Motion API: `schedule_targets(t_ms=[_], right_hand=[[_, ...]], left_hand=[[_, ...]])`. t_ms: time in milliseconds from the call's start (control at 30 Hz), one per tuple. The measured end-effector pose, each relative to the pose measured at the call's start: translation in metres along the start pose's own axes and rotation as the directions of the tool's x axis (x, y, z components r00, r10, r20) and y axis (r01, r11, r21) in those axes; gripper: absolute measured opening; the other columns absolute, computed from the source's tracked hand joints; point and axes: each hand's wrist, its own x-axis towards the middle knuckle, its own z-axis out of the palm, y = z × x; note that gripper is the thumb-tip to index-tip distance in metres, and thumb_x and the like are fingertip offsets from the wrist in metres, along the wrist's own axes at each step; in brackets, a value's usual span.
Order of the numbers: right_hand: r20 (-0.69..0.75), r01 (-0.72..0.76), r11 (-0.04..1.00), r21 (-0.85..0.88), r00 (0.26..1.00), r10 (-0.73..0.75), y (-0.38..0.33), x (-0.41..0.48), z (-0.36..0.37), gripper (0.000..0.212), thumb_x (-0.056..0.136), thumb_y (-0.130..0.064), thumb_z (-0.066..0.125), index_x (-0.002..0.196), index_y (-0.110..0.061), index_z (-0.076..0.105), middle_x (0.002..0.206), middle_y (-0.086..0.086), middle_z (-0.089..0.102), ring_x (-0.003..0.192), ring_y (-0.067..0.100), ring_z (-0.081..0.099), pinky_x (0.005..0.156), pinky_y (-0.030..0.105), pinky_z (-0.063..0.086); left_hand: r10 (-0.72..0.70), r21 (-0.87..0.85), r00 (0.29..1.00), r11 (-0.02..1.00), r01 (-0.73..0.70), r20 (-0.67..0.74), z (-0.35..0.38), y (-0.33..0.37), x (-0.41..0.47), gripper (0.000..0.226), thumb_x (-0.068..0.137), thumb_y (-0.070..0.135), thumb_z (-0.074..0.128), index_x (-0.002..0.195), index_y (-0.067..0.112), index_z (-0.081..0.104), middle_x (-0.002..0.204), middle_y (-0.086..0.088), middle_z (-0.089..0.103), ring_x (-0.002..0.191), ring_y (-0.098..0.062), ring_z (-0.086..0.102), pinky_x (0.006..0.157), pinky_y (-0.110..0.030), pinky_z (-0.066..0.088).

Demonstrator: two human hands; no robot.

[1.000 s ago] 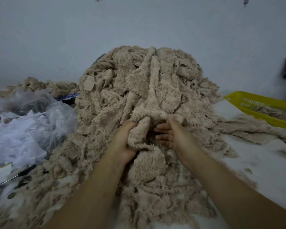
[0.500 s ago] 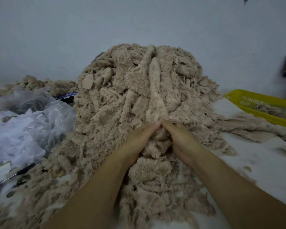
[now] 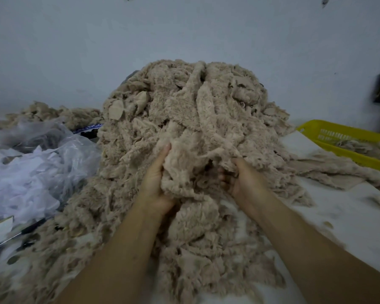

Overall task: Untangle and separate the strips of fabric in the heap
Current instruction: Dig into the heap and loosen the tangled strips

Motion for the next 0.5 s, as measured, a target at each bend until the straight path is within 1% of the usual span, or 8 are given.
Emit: schedule_targets(t_ms=[33,100,233,300,333,367,433,500], right_hand=[[0.03,-0.003,1.0,-0.001,1.0,0.003,0.001,-0.003,0.003,0.012,0.104,-0.024,0.044,0.097,-0.021,0.053,0.067,0.006,0.072,0.053,0.014,0.064,0.045,0.025,0.05],[0.113,0.003,1.0,-0.02,0.994,0.0,0.003,-0.007,0.008,0.023,0.103,-0.036,0.046,0.107,-0.018,0.059,0.083,0.008,0.076,0.066,0.018,0.071,0.051,0.026,0.054],[0.334,0.026,0.983,-0.179,0.942,0.036,0.008,-0.014,0.012,0.057,0.085,-0.066,0.054,0.118,-0.022,0.067,0.106,0.004,0.075,0.084,0.018,0.071,0.069,0.032,0.058],[0.433,0.034,0.971,-0.238,0.898,0.075,0.012,-0.016,0.015,0.06,0.083,-0.065,0.058,0.126,-0.024,0.065,0.12,0.0,0.071,0.106,0.013,0.067,0.091,0.035,0.054],[0.455,0.022,0.976,-0.215,0.887,0.08,0.013,-0.017,0.017,0.06,0.083,-0.061,0.061,0.128,-0.021,0.064,0.122,-0.001,0.07,0.11,0.012,0.066,0.094,0.034,0.052],[0.457,0.006,0.987,-0.161,0.887,0.069,0.011,-0.018,0.019,0.058,0.083,-0.055,0.063,0.127,-0.017,0.064,0.116,-0.001,0.072,0.101,0.009,0.069,0.087,0.03,0.055],[0.445,-0.002,0.999,-0.046,0.895,0.022,0.008,-0.015,0.016,0.044,0.086,-0.042,0.065,0.119,-0.013,0.066,0.089,-0.005,0.075,0.067,0.003,0.068,0.059,0.021,0.054],[0.442,0.017,0.998,-0.054,0.897,0.009,0.005,-0.014,0.012,0.03,0.095,-0.032,0.06,0.118,-0.014,0.066,0.077,-0.009,0.072,0.055,0.002,0.061,0.051,0.019,0.05]], left_hand=[[-0.012,-0.019,1.0,1.0,0.012,0.001,0.0,0.001,0.0,0.042,0.088,0.036,0.065,0.119,0.009,0.073,0.128,-0.017,0.066,0.117,-0.031,0.065,0.096,-0.048,0.054],[-0.053,0.015,0.999,0.998,0.053,0.004,0.0,-0.001,0.001,0.047,0.088,0.036,0.065,0.125,0.008,0.069,0.132,-0.018,0.064,0.121,-0.032,0.062,0.102,-0.048,0.05],[-0.117,0.229,0.993,0.967,0.114,-0.003,0.004,-0.012,0.002,0.056,0.087,0.035,0.069,0.135,0.006,0.06,0.132,-0.021,0.062,0.123,-0.034,0.06,0.108,-0.05,0.044],[-0.12,0.315,0.993,0.942,0.12,-0.018,0.004,-0.018,0.003,0.058,0.087,0.034,0.071,0.135,0.006,0.058,0.131,-0.019,0.064,0.123,-0.032,0.061,0.111,-0.049,0.042],[-0.122,0.337,0.992,0.933,0.126,-0.032,0.004,-0.019,0.003,0.06,0.085,0.034,0.073,0.136,0.006,0.057,0.131,-0.019,0.063,0.123,-0.032,0.061,0.111,-0.049,0.041],[-0.119,0.355,0.992,0.926,0.126,-0.041,0.004,-0.019,0.003,0.061,0.084,0.034,0.074,0.135,0.005,0.058,0.132,-0.02,0.062,0.123,-0.032,0.061,0.11,-0.049,0.042],[-0.106,0.379,0.993,0.918,0.115,-0.044,0.004,-0.019,0.004,0.054,0.082,0.035,0.073,0.125,0.002,0.067,0.131,-0.026,0.059,0.115,-0.036,0.06,0.102,-0.047,0.049],[-0.094,0.384,0.994,0.917,0.11,-0.059,0.006,-0.019,0.004,0.048,0.082,0.035,0.072,0.117,0.002,0.071,0.125,-0.029,0.06,0.106,-0.038,0.061,0.09,-0.043,0.055]])
